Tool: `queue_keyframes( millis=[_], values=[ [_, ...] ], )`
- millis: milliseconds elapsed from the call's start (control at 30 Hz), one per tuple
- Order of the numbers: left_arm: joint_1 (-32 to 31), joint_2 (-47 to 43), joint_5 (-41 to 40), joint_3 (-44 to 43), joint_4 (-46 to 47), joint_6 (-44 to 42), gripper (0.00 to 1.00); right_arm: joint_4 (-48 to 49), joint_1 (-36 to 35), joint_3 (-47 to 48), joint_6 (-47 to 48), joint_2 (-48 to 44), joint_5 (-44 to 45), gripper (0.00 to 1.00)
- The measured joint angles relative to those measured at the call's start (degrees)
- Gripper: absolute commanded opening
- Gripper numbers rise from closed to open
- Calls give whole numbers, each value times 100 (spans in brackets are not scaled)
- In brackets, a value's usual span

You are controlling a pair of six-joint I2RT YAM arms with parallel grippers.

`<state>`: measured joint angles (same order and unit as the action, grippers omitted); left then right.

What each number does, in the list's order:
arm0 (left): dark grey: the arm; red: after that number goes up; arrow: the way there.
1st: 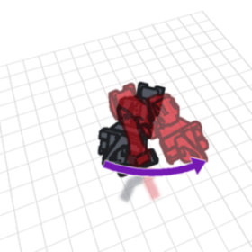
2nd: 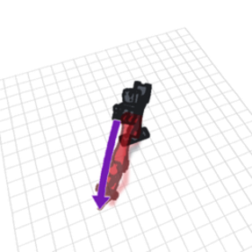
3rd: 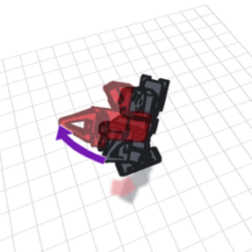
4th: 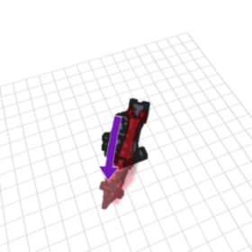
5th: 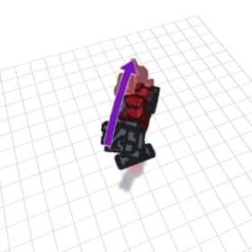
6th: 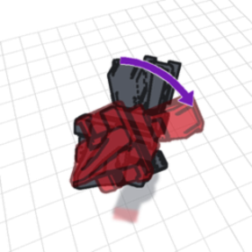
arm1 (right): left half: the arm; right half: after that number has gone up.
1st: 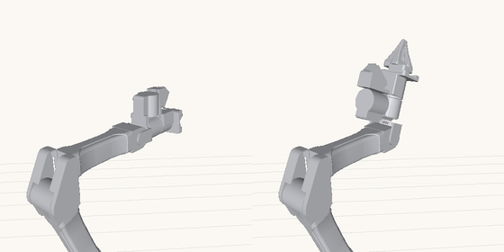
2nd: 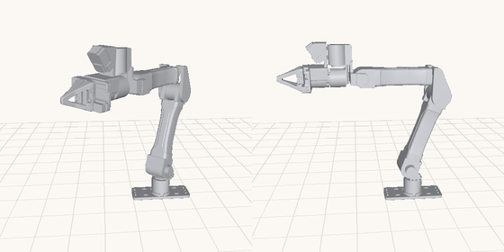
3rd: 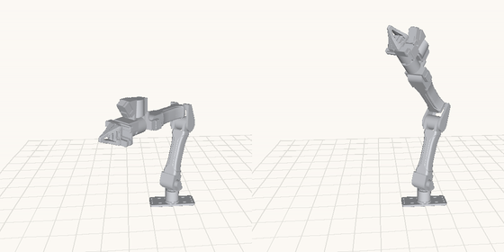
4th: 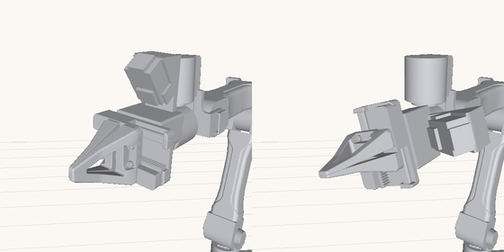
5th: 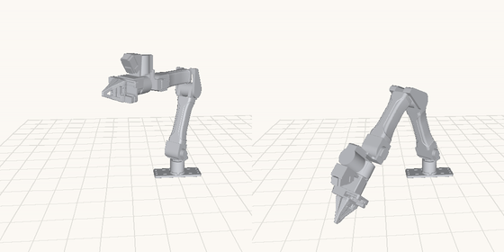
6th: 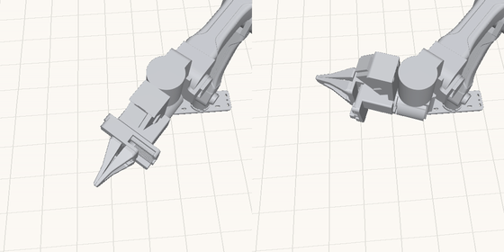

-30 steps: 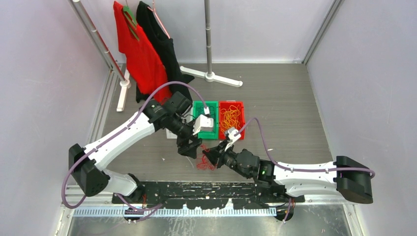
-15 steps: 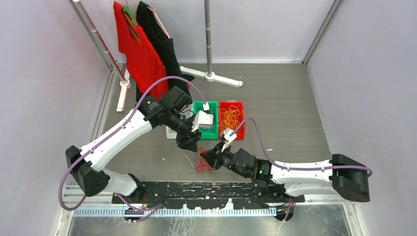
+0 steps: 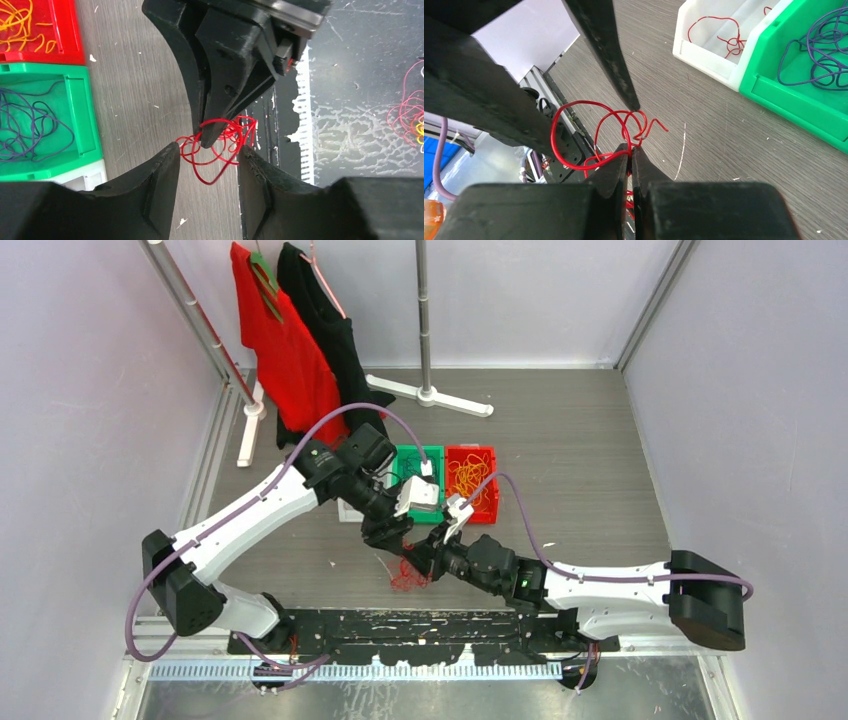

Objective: Untangle the cables

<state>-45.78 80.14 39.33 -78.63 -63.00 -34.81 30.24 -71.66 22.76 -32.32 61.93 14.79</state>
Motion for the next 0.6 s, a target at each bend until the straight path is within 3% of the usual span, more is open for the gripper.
queue_keyframes(
  millis=[67,167,400,600],
  values=[
    [-11,44,-76,35,55,22,32,-2,17,17,-15,2,-33,11],
    [-13,61,-195,39,92,28,2,-9,39,20,-52,4,-57,20],
    [-13,39,-1161,22,396,210,0,-11,66,-39,-111,-94,-31,35],
    [-9,-90,-1993,-177,474,398,0,-214,66,-525,-166,-817,330,55]
  ],
)
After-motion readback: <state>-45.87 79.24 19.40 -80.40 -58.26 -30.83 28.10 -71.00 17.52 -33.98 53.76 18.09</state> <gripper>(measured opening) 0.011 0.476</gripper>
